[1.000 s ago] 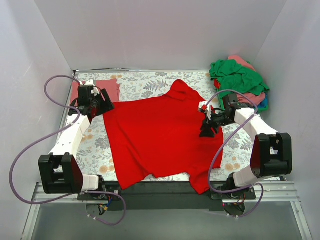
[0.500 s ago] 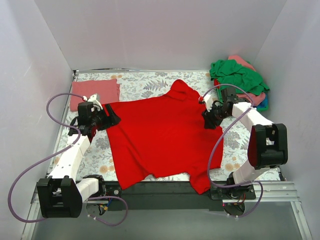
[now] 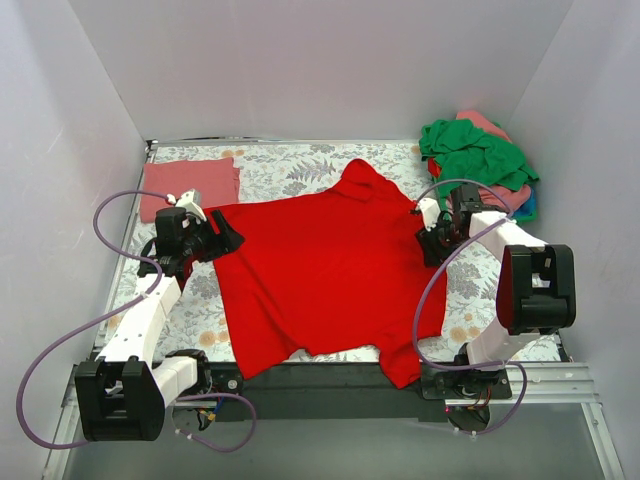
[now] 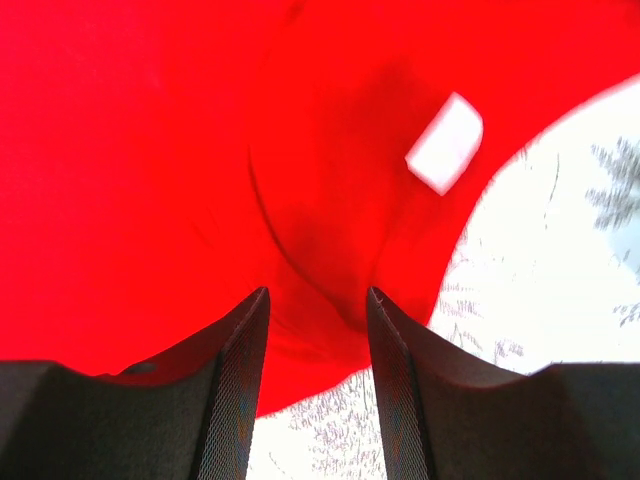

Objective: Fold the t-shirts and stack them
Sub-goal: Flatten the tshirt out

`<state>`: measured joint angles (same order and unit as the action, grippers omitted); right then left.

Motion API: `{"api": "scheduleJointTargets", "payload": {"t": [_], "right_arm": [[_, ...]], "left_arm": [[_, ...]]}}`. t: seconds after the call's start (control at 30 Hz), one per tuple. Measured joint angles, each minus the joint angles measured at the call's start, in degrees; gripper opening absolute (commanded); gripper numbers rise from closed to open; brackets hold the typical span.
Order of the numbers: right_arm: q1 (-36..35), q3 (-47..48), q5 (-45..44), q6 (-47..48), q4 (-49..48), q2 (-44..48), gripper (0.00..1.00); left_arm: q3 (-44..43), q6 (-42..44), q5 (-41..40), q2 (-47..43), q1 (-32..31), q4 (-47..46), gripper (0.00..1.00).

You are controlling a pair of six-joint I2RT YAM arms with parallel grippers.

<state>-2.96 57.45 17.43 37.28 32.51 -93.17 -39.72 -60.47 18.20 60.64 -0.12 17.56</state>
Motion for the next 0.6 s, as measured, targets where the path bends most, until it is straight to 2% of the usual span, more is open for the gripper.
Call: {"api": "scheduleJointTargets", "payload": {"t": [0.27,0.6], "right_arm": [[3.1,-2.1,-1.3,-0.7,-0.4,0.0,0.48],[5.5,-3.4,-1.9,-1.1,-1.8,-0.3,0.40]], "left_arm": [[0.0,0.0,0.9,0.0,0.0,-0.1,0.63],[0.0,0.0,1.3,0.1,0.0,-0.3,0.62]]}}
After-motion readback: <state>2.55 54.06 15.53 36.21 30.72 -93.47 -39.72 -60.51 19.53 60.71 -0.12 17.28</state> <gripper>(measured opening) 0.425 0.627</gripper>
